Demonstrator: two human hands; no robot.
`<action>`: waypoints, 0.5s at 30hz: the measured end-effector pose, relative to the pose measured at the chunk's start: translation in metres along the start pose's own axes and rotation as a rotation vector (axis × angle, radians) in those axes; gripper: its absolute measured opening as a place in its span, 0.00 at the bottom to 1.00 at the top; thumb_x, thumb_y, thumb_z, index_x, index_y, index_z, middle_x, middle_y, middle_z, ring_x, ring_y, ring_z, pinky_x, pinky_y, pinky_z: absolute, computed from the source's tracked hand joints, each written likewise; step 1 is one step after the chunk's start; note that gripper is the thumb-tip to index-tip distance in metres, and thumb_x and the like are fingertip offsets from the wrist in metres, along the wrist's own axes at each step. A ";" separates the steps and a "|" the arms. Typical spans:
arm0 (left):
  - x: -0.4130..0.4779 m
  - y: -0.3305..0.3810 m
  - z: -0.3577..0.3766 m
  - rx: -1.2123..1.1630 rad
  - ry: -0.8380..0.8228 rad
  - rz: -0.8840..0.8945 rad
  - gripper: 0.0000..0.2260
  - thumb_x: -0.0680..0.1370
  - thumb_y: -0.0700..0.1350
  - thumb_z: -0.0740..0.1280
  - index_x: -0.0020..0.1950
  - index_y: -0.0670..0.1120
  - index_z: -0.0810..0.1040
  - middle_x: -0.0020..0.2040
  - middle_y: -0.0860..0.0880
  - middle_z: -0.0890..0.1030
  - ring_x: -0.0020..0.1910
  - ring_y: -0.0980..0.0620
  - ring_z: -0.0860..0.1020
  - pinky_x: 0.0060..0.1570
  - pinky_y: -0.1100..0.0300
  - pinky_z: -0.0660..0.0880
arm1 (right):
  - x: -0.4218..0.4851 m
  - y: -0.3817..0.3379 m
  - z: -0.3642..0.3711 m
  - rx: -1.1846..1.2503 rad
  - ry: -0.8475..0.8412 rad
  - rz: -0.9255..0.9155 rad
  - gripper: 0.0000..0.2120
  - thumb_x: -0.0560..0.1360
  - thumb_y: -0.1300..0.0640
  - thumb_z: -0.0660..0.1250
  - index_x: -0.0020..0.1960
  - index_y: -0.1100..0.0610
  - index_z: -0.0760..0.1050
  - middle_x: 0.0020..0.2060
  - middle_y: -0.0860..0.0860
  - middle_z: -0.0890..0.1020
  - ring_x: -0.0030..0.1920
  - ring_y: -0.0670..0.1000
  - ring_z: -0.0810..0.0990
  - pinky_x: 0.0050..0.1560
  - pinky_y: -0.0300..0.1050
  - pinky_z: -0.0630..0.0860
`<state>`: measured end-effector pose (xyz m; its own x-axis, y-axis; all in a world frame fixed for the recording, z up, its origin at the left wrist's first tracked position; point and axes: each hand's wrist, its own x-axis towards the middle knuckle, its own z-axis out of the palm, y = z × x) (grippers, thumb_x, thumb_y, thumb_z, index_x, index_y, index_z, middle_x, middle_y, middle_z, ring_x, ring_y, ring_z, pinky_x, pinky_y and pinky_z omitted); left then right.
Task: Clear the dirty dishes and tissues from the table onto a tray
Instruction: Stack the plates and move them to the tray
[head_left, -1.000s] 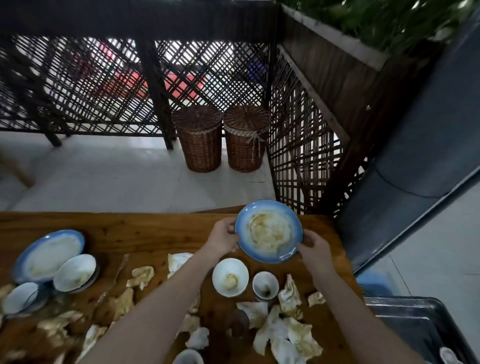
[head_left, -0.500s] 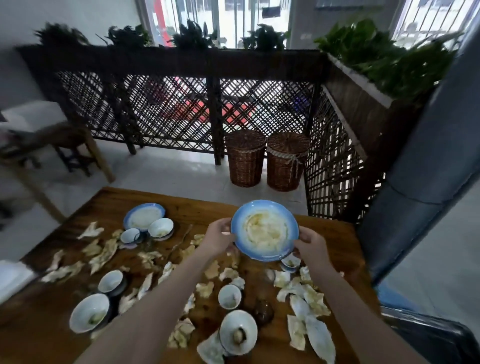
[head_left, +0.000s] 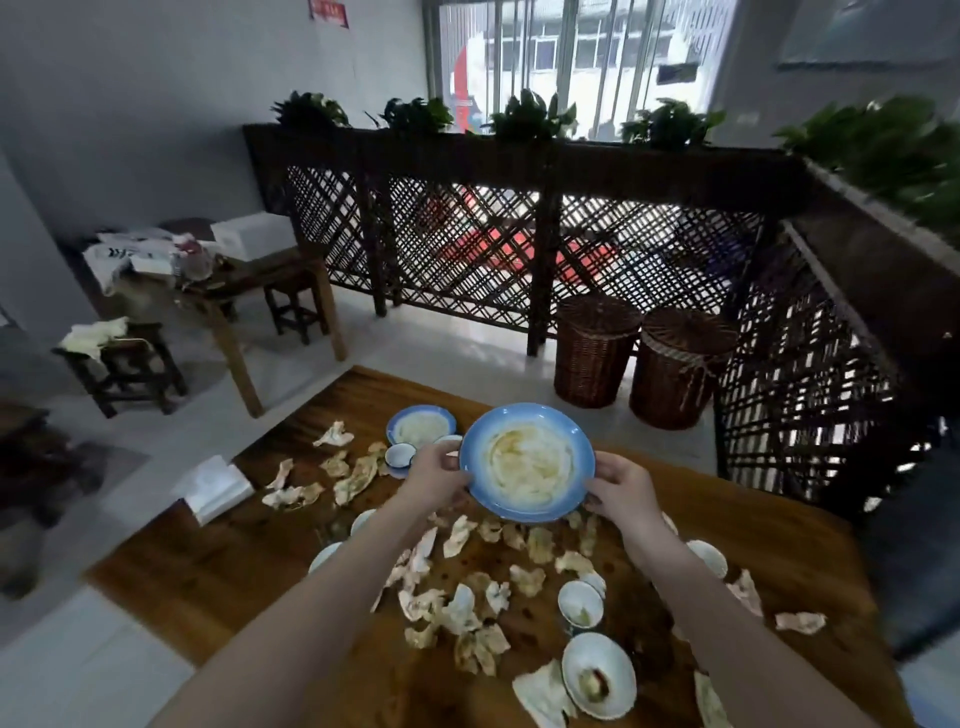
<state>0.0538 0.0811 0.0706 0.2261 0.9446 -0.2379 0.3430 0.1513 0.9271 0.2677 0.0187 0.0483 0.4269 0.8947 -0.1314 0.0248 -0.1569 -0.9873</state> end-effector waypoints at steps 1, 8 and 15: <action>0.003 -0.003 -0.012 -0.001 0.010 -0.007 0.21 0.76 0.29 0.64 0.68 0.40 0.71 0.37 0.48 0.79 0.23 0.57 0.78 0.24 0.65 0.75 | 0.002 -0.003 0.013 0.000 -0.009 0.001 0.11 0.74 0.66 0.67 0.52 0.52 0.76 0.40 0.42 0.82 0.37 0.41 0.82 0.29 0.34 0.75; 0.047 -0.015 -0.109 -0.020 0.000 0.004 0.22 0.76 0.30 0.65 0.69 0.41 0.72 0.45 0.41 0.81 0.35 0.46 0.81 0.43 0.47 0.80 | 0.024 -0.024 0.112 -0.056 -0.002 0.005 0.10 0.75 0.66 0.66 0.50 0.53 0.77 0.39 0.45 0.83 0.40 0.47 0.83 0.36 0.46 0.80; 0.100 -0.024 -0.184 0.023 -0.016 0.033 0.19 0.77 0.31 0.64 0.67 0.42 0.73 0.46 0.48 0.81 0.24 0.59 0.77 0.23 0.67 0.71 | 0.040 -0.037 0.195 -0.024 0.053 -0.010 0.09 0.74 0.69 0.67 0.46 0.55 0.76 0.36 0.47 0.83 0.30 0.42 0.81 0.28 0.34 0.75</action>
<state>-0.0997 0.2258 0.0780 0.2524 0.9440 -0.2124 0.3558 0.1136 0.9276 0.1081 0.1419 0.0624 0.4738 0.8730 -0.1156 0.0509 -0.1583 -0.9861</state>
